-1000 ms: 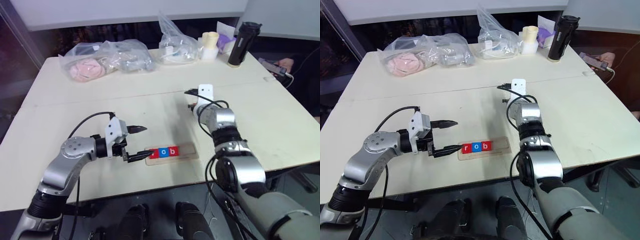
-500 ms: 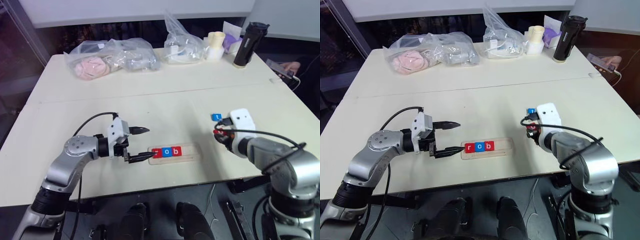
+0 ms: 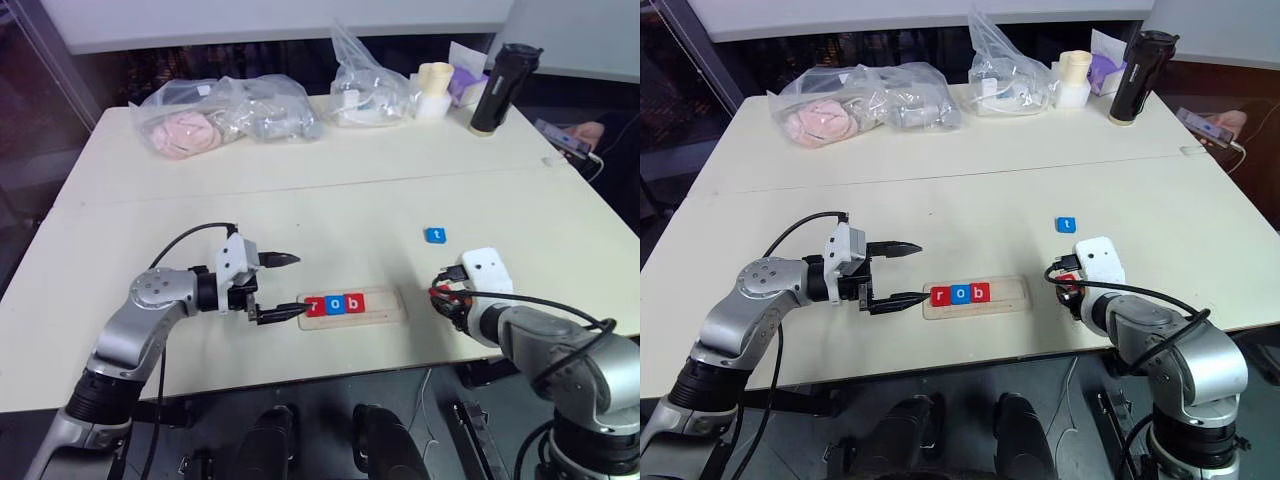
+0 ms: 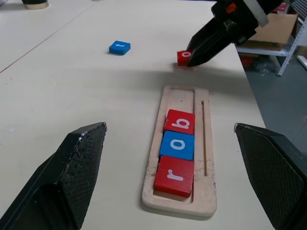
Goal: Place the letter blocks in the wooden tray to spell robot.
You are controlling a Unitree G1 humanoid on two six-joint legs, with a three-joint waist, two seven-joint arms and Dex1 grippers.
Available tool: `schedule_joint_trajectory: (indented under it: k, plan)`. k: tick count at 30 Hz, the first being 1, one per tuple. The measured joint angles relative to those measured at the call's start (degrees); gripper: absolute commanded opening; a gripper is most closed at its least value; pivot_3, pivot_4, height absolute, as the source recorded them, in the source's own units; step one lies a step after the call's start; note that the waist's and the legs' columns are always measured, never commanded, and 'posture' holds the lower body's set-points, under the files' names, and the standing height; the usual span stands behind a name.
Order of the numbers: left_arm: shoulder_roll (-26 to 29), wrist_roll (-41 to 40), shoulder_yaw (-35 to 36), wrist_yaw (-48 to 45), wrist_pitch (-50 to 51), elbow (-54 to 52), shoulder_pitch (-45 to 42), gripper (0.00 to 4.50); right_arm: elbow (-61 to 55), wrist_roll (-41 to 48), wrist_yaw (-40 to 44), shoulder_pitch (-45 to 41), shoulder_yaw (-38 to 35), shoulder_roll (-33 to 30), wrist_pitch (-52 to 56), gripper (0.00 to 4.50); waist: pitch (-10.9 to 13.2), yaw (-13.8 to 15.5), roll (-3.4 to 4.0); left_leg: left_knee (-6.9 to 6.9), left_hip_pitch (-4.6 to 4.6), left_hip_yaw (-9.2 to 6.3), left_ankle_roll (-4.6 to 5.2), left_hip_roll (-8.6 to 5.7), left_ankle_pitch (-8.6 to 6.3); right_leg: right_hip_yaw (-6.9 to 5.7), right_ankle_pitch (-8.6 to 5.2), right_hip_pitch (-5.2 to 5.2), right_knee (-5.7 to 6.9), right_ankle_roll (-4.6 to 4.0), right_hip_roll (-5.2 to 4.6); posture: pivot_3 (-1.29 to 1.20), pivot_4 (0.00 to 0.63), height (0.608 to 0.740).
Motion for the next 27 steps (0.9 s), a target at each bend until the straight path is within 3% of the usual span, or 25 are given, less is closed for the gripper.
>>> schedule_joint_trajectory:
  k: [1,2,6,11,15,18,27]
  plan:
    - [0.0,0.0,0.0,0.0,0.0,0.0,0.0,4.50,0.1,0.9,1.8,-0.7,0.5,-2.8,0.0,4.23,0.0,0.0,-0.01,0.01,0.00,0.00,0.01,0.00,-0.01,-0.02,0.00,0.02,-0.05,0.00,0.00,0.00,0.150,0.738]
    - [0.1,0.0,0.0,-0.1,0.0,0.0,0.0,4.50,0.2,2.2,4.5,-1.7,0.9,-5.5,0.0,4.44,0.0,0.0,-0.01,0.01,-0.01,0.01,0.03,0.00,-0.01,-0.03,-0.01,0.03,-0.08,0.02,0.00,0.00,0.150,0.738]
    - [0.2,0.0,0.0,-0.2,-0.1,0.0,0.0,4.50,0.8,4.0,22.6,-2.0,5.8,-24.9,-13.0,4.44,0.0,0.0,0.00,-0.07,-0.01,-0.03,0.12,0.05,-0.08,-0.21,-0.02,0.20,-0.42,0.04,0.01,0.00,0.150,0.738]
    - [0.2,0.0,-0.1,-0.1,-0.2,0.1,-0.4,4.50,14.1,-4.7,43.3,1.7,9.7,-34.8,-45.6,4.44,0.0,0.0,-0.09,-0.01,-0.02,0.08,0.39,0.00,-0.26,-0.36,0.05,0.41,-0.80,0.08,-0.08,0.00,0.150,0.738]
    - [0.2,0.0,-0.1,0.0,-0.2,0.1,-0.5,4.50,25.8,-11.0,53.9,1.4,13.1,-35.3,-63.9,4.44,0.0,0.1,-0.10,0.03,-0.02,0.12,0.45,-0.04,-0.30,-0.28,0.17,0.42,-0.83,0.06,-0.14,0.00,0.150,0.738]
    - [0.3,0.0,-0.1,0.2,-0.1,0.1,-0.5,4.50,32.1,-14.2,58.5,0.5,15.5,-34.4,-71.3,4.44,0.0,0.2,-0.10,0.03,0.00,0.08,0.45,-0.03,-0.30,-0.27,0.18,0.40,-0.76,0.05,-0.12,0.00,0.150,0.738]
    - [0.4,0.0,0.0,0.9,0.2,-0.4,-0.5,4.50,43.5,-18.8,64.5,-2.8,19.2,-28.7,-78.7,4.44,0.0,0.2,-0.08,0.06,0.01,0.08,0.45,-0.03,-0.30,-0.22,0.19,0.40,-0.71,0.04,-0.12,0.00,0.150,0.738]
